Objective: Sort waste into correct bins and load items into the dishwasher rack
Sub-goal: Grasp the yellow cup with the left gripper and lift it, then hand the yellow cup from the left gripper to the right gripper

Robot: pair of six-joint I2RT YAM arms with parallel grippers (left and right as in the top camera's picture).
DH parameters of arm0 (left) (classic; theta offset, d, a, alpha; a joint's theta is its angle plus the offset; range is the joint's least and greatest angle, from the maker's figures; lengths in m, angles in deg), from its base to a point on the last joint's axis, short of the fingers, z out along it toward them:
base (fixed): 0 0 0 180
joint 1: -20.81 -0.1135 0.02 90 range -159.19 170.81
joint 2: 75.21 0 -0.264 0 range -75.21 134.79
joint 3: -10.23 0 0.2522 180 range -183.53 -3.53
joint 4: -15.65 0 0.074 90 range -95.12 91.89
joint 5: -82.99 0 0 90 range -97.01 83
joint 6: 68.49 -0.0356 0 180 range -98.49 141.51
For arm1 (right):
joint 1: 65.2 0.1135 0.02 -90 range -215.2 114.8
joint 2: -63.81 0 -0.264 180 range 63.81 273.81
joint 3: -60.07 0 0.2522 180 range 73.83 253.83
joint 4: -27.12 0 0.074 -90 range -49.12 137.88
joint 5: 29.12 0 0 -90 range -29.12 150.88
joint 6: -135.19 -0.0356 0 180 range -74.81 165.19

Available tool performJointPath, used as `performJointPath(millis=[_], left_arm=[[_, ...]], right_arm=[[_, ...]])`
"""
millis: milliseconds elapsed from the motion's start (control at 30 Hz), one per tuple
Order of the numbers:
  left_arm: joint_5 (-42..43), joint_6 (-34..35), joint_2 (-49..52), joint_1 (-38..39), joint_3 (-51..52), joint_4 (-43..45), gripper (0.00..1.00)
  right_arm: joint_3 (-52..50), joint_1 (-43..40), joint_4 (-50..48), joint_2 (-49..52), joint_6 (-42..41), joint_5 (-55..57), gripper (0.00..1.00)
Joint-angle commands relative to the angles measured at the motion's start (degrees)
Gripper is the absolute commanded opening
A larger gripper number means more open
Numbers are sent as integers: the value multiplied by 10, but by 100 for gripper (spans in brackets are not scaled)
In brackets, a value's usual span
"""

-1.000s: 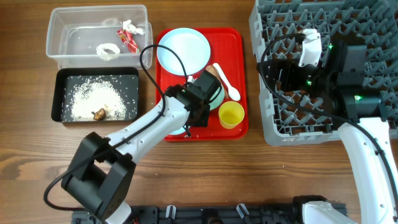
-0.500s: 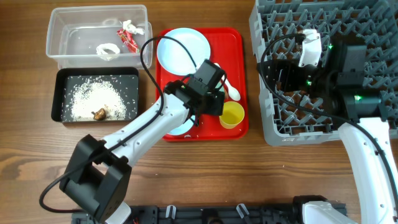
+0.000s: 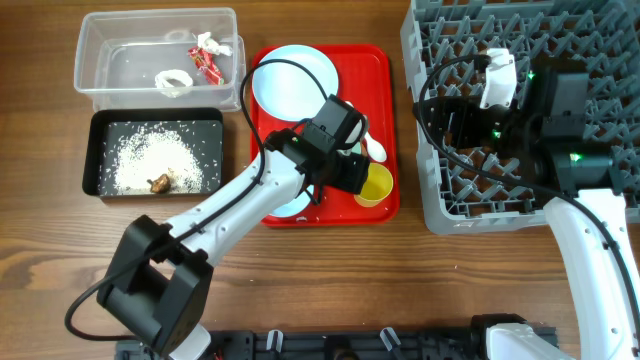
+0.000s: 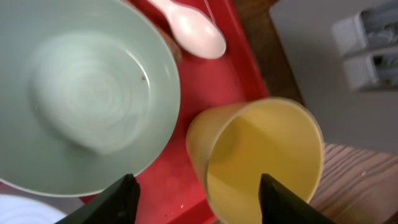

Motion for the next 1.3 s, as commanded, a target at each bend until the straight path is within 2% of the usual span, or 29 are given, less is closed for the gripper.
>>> performJointPath(millis=[0,67,100,133,200,233,300,500,633,767,867,1033,1100,1167,1267], left_arm=[[9,-55,36,2,-8,-10,60],[9,-56,51,2,-8,-6,57],[9,-56,55,2,-8,-6,53],[9,-56,56,2,-8,-5,43],[9,-56,56,1,-8,0,29],[9,-56,56,1,-8,1,17],[9,-56,56,0,-8,0,4],[24,-29,32,-7,-17,-11,4],[196,-25,-10,-48,-34,4,4],[352,3,-35,-130,-35,27,4],[489,3,-36,-198,-35,45,4],[613,2,-36,-284,-35,53,4],[676,2,-36,-313,-35,60,4],[713,3,-36,-326,-35,71,4],[725,3,-36,-333,-35,75,4]], right_arm=[[12,0,0,6,-7,5,100],[12,0,0,6,-7,5,100],[12,0,0,6,-7,5,100],[12,0,1,6,-7,5,100],[12,0,0,6,-7,5,100],[12,0,0,6,-7,5,100],[12,0,0,6,-6,6,100],[12,0,0,6,-6,7,100],[12,0,0,6,-6,7,100],[11,0,-15,7,2,-24,100],[8,0,-61,16,29,-134,100],[8,0,-169,64,44,-307,100],[8,0,-231,98,44,-419,100],[8,0,-286,128,41,-514,100],[8,7,-317,155,37,-564,100]])
